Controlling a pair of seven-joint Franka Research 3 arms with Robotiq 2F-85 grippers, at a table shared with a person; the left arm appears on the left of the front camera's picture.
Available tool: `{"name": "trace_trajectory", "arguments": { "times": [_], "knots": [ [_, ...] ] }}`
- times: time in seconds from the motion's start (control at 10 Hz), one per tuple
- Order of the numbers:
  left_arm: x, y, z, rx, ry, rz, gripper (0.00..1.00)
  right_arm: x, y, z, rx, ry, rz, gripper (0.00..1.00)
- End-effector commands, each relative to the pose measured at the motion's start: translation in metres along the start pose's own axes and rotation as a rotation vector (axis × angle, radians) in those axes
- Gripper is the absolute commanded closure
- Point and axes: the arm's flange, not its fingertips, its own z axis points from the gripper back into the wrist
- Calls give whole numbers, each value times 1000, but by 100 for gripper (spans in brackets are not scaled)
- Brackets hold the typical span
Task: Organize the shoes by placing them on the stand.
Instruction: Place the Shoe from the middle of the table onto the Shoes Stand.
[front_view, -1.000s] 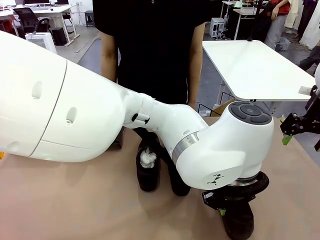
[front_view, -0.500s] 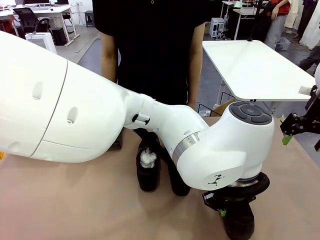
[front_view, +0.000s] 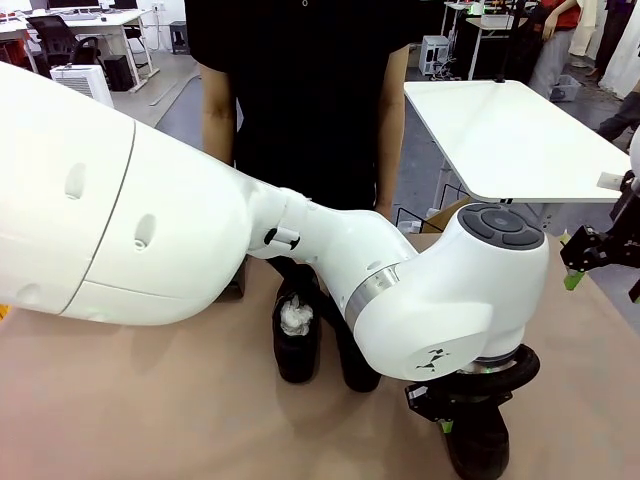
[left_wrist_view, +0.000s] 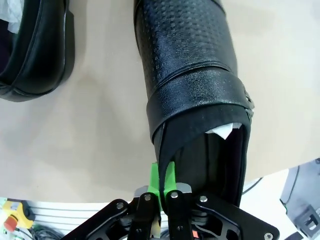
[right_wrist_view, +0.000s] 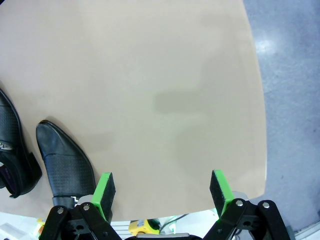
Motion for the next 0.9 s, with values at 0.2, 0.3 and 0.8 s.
{"name": "trace_trajectory", "arguments": {
  "times": [0.2, 0.3, 0.8],
  "knots": [
    [-18, 39, 82, -104, -96, -107, 100, -3, -1, 0, -5, -4, 18, 0],
    [-12, 56, 100, -134, -128, -121, 100, -3, -1, 0, -5, -4, 18, 0],
    [31, 88, 125, -160, -173, -152, 100, -3, -1, 0, -5, -4, 18, 0]
  ]
}}
